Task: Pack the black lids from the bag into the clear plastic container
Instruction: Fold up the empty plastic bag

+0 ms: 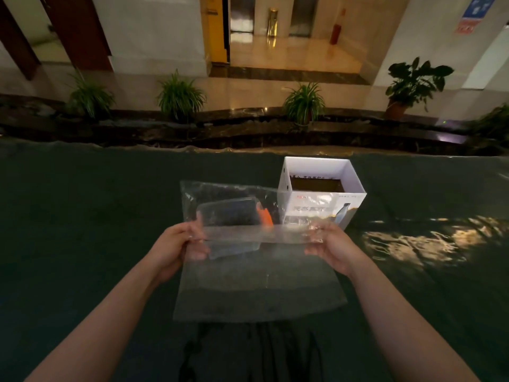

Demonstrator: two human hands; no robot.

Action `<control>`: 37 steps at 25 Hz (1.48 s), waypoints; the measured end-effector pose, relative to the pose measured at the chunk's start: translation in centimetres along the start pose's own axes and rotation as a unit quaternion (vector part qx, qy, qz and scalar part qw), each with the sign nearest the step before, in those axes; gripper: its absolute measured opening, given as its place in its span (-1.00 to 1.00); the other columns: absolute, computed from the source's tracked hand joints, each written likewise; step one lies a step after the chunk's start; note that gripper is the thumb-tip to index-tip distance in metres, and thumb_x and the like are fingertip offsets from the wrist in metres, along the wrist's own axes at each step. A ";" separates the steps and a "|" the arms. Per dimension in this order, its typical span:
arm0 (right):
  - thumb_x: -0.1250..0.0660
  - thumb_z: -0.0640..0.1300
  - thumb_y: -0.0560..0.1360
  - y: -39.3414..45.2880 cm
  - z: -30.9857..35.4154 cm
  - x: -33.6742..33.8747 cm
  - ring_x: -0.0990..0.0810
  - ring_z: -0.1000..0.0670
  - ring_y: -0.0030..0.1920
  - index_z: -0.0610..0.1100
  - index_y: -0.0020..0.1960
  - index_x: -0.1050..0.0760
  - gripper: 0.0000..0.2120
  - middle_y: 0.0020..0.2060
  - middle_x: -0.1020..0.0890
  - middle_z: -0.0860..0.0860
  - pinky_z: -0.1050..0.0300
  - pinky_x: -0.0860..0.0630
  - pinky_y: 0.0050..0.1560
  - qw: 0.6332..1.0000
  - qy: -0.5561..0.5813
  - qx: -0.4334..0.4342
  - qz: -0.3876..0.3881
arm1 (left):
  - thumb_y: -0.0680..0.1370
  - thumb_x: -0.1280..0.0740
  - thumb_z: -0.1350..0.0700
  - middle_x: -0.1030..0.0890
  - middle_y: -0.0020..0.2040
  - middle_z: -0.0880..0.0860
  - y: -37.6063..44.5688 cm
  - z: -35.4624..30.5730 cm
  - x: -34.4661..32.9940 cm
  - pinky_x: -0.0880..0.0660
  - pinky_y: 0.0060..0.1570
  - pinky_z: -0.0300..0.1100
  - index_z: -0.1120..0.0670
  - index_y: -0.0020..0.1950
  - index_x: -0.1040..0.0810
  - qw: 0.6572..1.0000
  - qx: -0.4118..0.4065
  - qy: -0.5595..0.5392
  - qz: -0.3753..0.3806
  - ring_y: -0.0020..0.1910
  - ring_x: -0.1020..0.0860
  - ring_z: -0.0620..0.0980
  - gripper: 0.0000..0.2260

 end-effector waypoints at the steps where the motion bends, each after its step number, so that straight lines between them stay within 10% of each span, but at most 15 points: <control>1: -0.30 -0.35 0.50 -0.1 0.1 -0.1 -0.71 -0.12 -0.08 -0.28 0.02 -0.54 -0.89 -0.04 -0.68 -0.13 0.08 -0.65 -0.22 1.000 -0.001 0.001 0.003 | 0.56 -0.21 0.34 -0.61 -0.26 0.26 -0.1 0.1 -0.2 -0.57 -0.52 -0.21 0.29 -0.08 -0.54 1.000 0.010 -0.015 -0.006 -0.47 -0.63 0.00 -0.87; 5: -0.29 -0.31 0.52 -0.1 0.5 -0.6 -0.64 -0.10 -0.09 -0.17 -0.20 -0.52 -0.85 -0.09 -0.59 -0.15 0.15 -0.59 -0.25 0.998 -0.061 0.021 0.028 | 0.47 -0.26 0.20 -0.63 -0.18 0.20 -0.5 0.3 -0.3 -0.62 -0.38 -0.12 0.25 -0.11 -0.58 0.996 0.053 -0.074 -0.012 -0.30 -0.64 0.10 -0.85; 7: -0.30 -0.21 0.55 0.1 0.2 -0.5 -0.66 -0.15 0.04 -0.16 -0.05 -0.55 -0.94 0.03 -0.65 -0.16 0.08 -0.61 -0.15 0.999 -0.042 0.003 0.005 | 0.51 -0.32 0.18 -0.63 -0.05 0.24 -0.5 0.5 -0.2 -0.64 -0.27 -0.07 0.28 0.04 -0.57 0.998 0.056 -0.024 0.001 -0.19 -0.64 0.12 -0.80; 15: -0.15 0.44 0.45 -0.3 -3.6 -3.4 -0.32 -0.28 0.45 -0.06 0.50 -0.24 -0.21 0.46 -0.33 -0.24 -0.23 -0.30 0.41 0.930 0.307 -0.103 0.172 | 0.33 -0.49 0.17 -0.54 0.19 0.12 -0.6 3.4 0.6 -0.64 -0.19 -0.14 0.08 0.13 -0.56 0.980 -0.042 -0.146 -0.129 0.00 -0.66 0.05 -0.62; 24: -0.40 -0.27 0.43 0.8 -4.2 -7.5 -0.66 -0.19 0.11 -0.19 0.29 -0.50 -0.57 0.14 -0.65 -0.21 -0.03 -0.63 0.00 0.988 0.152 -0.027 -0.008 | 0.39 -0.53 0.11 -0.54 0.22 -0.03 -3.3 7.1 -3.0 -0.63 -0.07 -0.02 -0.31 0.35 -0.29 0.980 -0.122 -0.029 -0.152 0.08 -0.64 0.01 -0.33; 27: -0.35 -0.31 0.46 0.1 -2.5 -6.2 -0.62 -0.24 0.16 -0.16 0.27 -0.53 -0.62 0.17 -0.63 -0.22 -0.12 -0.56 0.14 0.995 0.077 -0.034 0.054 | 0.44 -0.36 -0.16 -0.61 0.19 0.12 -2.4 6.6 -0.8 -0.57 -0.07 -0.03 -0.13 0.31 -0.41 0.985 -0.025 -0.087 -0.147 0.05 -0.66 0.08 -0.55; 31: -0.43 -0.15 0.45 -0.2 -3.2 -6.5 -0.58 -0.20 0.22 -0.08 0.29 -0.53 -0.60 0.22 -0.61 -0.16 -0.12 -0.51 0.18 0.986 -0.017 -0.067 0.152 | 0.49 -0.36 -0.10 -0.65 0.16 0.20 -2.1 5.1 -1.6 -0.58 -0.04 -0.02 0.08 0.23 -0.59 0.992 0.082 -0.009 0.097 0.10 -0.64 0.17 -0.61; 37: -0.37 -0.08 0.53 -0.2 -3.9 -6.1 -0.69 -0.18 0.04 -0.13 0.22 -0.56 -0.71 0.10 -0.68 -0.16 0.05 -0.63 -0.08 0.990 -0.039 -0.059 0.124 | 0.44 -0.41 0.09 -0.67 0.07 0.27 -2.0 4.2 -2.1 -0.64 -0.10 -0.02 0.23 0.19 -0.55 0.996 0.057 0.012 0.067 -0.01 -0.67 0.22 -0.63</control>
Point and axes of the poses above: each hand's wrist, its own y-axis towards the middle knuckle, its own x-axis out of the back of the hand, z = x × y, the point moved 5 cm from there along y, towards the middle knuckle
